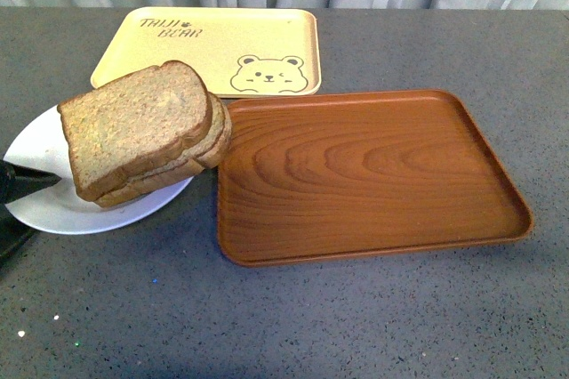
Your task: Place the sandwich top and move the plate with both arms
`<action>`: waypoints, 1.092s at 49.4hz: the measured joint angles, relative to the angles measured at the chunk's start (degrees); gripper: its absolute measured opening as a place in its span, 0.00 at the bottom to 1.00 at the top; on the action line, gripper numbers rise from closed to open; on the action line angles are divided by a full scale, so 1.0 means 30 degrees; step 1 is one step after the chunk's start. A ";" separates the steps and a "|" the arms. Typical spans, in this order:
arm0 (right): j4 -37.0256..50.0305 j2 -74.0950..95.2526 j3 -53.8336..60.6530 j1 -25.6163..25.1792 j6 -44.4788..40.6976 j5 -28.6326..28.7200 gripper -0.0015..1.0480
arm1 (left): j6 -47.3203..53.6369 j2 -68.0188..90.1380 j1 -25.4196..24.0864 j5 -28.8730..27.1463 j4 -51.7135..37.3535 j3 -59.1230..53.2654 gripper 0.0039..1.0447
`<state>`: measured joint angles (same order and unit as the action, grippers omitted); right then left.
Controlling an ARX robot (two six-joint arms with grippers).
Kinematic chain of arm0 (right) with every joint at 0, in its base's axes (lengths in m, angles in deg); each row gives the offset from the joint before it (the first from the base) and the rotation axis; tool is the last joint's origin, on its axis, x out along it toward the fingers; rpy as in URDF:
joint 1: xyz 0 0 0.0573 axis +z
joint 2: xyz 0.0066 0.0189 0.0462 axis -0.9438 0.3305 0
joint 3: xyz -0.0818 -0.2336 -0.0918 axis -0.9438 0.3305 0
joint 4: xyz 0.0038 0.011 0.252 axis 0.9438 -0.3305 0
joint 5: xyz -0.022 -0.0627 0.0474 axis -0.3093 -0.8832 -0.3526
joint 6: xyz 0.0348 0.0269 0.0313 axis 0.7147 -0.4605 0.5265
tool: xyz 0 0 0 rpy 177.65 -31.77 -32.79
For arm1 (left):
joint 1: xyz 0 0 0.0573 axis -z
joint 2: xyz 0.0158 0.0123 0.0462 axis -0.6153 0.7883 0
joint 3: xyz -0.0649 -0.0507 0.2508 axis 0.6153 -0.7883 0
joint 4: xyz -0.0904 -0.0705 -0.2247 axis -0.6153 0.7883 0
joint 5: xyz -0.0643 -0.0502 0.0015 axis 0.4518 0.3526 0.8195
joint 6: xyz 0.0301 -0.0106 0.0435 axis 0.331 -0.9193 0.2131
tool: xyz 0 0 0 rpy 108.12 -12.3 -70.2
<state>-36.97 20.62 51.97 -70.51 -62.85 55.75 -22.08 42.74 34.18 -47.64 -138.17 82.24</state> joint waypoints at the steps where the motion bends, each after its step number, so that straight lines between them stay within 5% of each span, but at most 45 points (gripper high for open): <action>1: 0.0000 0.0000 0.0000 0.0000 0.0000 0.0000 0.91 | -0.0015 0.0007 0.0007 0.0007 -0.0029 -0.0022 0.42; 13: 0.0000 0.0000 0.0000 0.0000 0.0000 0.0000 0.91 | -0.0590 0.0058 0.0131 0.0226 -0.0852 -0.0481 0.02; 29: 0.0000 0.0000 0.0000 0.0000 0.0000 0.0000 0.91 | -0.0911 -0.1086 -0.0182 0.0780 -0.1282 -0.1129 0.02; 54: 0.0000 0.0000 0.0000 0.0000 0.0000 0.0000 0.91 | -0.1297 -0.4699 0.1078 0.0933 0.2987 0.1865 0.02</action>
<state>-36.97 20.62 51.97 -70.51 -62.85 55.75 -25.98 28.65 37.42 -44.84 -129.21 87.84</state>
